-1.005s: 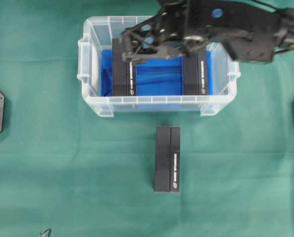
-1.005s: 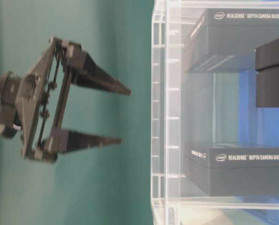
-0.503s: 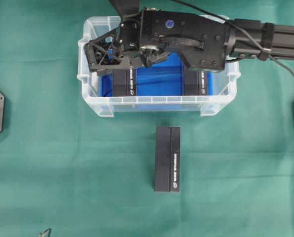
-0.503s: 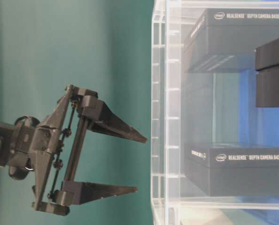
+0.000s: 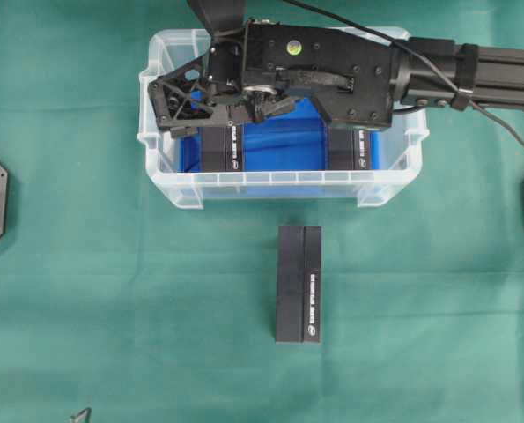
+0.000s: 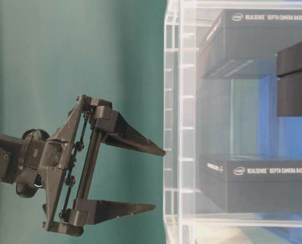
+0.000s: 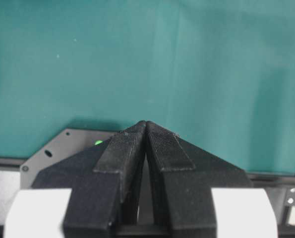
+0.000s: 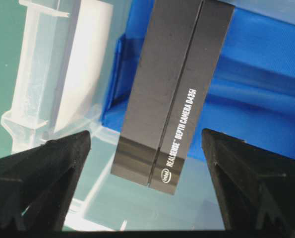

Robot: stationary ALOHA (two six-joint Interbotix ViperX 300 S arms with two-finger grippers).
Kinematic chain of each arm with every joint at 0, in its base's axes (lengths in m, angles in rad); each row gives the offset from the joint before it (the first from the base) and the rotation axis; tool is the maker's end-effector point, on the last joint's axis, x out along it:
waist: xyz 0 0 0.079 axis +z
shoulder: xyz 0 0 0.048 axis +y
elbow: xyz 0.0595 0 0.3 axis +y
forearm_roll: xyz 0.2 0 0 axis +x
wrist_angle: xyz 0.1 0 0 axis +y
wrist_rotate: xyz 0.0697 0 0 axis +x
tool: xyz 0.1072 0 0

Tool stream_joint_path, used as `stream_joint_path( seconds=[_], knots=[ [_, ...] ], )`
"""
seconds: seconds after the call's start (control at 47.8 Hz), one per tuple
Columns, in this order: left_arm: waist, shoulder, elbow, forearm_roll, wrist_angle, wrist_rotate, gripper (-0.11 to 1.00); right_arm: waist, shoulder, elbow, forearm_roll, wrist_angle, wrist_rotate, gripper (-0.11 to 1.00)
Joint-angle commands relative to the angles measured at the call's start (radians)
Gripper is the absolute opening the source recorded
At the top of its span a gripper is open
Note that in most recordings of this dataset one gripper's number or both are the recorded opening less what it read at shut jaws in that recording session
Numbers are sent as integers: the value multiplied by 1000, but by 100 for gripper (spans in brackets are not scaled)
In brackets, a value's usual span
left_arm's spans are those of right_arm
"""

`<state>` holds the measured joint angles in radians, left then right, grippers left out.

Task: Take the box out of the case with the right arm.
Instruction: 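Lower the open right gripper around the left box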

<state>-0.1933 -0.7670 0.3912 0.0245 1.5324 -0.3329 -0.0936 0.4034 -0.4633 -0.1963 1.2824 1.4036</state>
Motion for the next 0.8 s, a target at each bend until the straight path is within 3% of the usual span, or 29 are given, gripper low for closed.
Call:
stream_joint_path(
  seconds=[0.0,0.775],
  knots=[
    [3,3,-12,2,-5,-2,0,-2,-18,-21,0,-5,-3,94],
    [3,3,-12,3,-5,-3,0,-9,-11,-17,-11,-26,2,95]
  ],
)
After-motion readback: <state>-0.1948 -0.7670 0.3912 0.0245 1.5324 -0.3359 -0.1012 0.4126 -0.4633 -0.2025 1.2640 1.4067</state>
